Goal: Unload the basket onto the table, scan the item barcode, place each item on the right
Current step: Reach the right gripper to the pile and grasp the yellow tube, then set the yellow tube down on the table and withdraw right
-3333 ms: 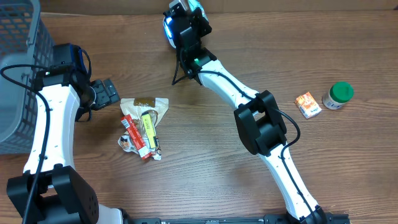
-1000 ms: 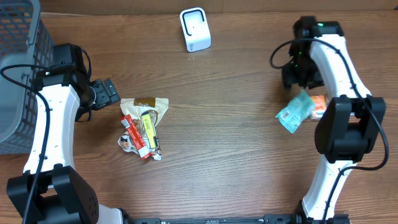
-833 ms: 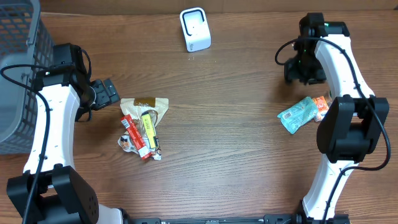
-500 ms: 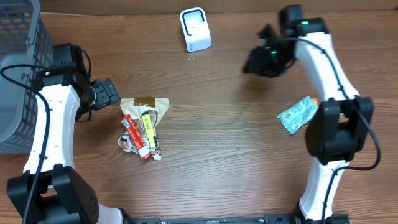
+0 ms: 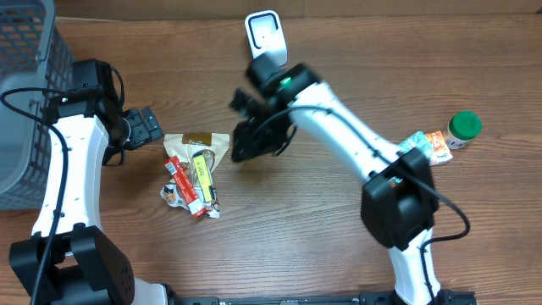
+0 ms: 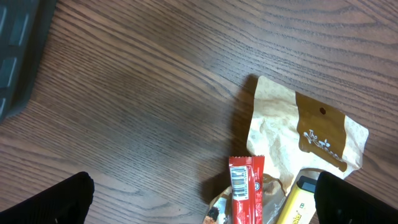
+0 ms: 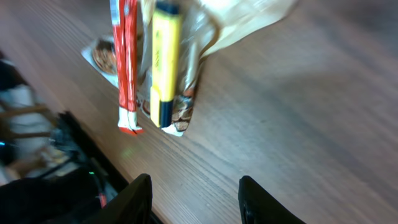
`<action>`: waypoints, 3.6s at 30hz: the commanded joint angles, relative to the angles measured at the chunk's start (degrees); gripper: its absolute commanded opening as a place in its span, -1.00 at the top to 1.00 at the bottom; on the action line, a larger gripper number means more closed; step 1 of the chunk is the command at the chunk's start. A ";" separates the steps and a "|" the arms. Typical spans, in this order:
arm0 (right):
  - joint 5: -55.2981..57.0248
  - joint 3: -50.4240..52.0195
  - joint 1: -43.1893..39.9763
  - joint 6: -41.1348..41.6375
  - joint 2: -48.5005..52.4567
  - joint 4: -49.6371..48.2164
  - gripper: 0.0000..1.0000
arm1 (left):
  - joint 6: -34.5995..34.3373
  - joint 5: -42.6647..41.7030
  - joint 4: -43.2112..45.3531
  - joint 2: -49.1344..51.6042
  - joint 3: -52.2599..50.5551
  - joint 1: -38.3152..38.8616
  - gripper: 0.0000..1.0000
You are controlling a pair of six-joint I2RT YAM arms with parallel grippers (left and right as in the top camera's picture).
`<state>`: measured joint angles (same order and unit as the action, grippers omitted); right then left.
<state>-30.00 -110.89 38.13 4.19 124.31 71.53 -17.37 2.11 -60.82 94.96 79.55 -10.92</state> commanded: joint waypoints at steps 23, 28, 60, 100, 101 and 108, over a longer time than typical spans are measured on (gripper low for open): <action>17.57 15.30 13.29 11.30 -0.63 -31.41 0.27 | 1.09 -0.22 0.00 -0.20 1.07 0.07 -1.00; 17.46 18.21 13.31 12.59 -0.63 -33.22 0.27 | 1.09 -0.22 0.02 -0.20 1.07 0.07 -0.99; 55.47 18.25 4.15 4.61 -7.41 -19.12 0.83 | 1.09 -0.22 0.00 -0.20 1.07 0.07 -1.00; 50.84 26.86 2.56 9.14 -11.80 -19.69 0.19 | 1.09 -0.22 0.02 -0.20 1.07 0.07 -1.00; 50.42 26.51 2.49 8.87 -12.20 -19.30 0.19 | 1.09 -0.22 0.02 -0.20 1.07 0.07 -1.00; 33.18 25.24 -4.90 -1.66 -14.27 -16.09 0.17 | 1.09 -0.22 0.02 -0.20 1.07 0.07 -1.00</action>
<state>15.11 -84.29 38.70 9.10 111.90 54.43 -17.37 2.11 -60.82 94.96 79.55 -10.92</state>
